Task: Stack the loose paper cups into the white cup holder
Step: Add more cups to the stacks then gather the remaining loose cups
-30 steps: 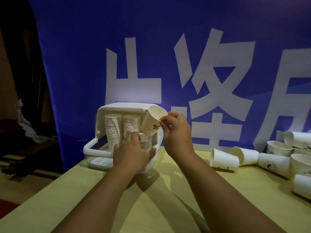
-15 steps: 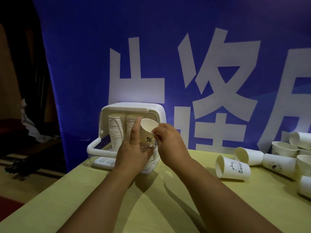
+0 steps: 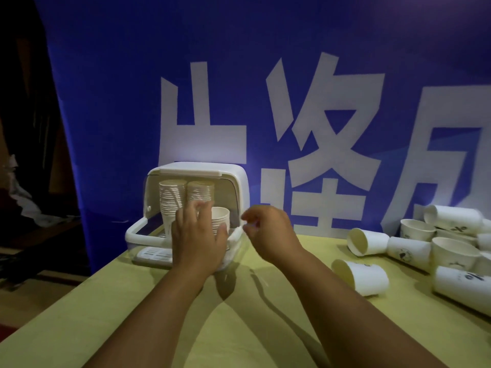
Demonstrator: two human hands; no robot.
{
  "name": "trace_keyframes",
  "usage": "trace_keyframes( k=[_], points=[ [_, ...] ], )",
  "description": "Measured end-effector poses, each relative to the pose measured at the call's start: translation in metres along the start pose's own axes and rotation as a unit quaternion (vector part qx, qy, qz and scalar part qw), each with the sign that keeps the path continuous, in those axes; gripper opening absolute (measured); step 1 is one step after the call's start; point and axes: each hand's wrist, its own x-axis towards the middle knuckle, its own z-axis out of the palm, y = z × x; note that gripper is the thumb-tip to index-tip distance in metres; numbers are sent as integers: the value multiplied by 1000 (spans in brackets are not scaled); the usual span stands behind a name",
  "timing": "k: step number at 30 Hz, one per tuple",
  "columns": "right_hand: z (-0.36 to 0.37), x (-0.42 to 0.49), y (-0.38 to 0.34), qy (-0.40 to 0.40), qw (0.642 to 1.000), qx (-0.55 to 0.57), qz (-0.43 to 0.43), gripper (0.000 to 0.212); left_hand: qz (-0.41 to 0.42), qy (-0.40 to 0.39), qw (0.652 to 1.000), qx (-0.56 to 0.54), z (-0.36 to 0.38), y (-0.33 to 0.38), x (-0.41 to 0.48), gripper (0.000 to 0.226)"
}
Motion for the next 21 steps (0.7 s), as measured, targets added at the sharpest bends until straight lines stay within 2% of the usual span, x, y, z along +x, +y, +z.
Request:
trace_keyframes(
  k=[2, 3, 7, 10, 12, 18, 21],
  points=[
    [-22, -7, 10, 23, 999, -17, 21, 10, 54, 34, 997, -36, -7, 15, -4, 26],
    [-34, -13, 16, 29, 999, -27, 32, 7, 78, 11, 995, -57, -10, 25, -7, 15],
    [-79, -44, 42, 45, 994, -67, 70, 7, 129, -186, 969, -97, -13, 72, -27, 4],
    [-107, -66, 67, 66, 988, -90, 102, 7, 141, -331, 922, -142, -11, 112, -48, 8],
    [-121, -76, 82, 79, 985, -91, 121, 4, 145, -388, 898, -151, -6, 139, -61, 18],
    [-141, -89, 117, 85, 974, -99, 185, 12, 163, -422, 880, -146, 19, 179, -79, 45],
    [-144, -85, 139, 55, 969, -120, 207, 21, 129, -418, 879, -186, 28, 185, -89, 48]
  ],
)
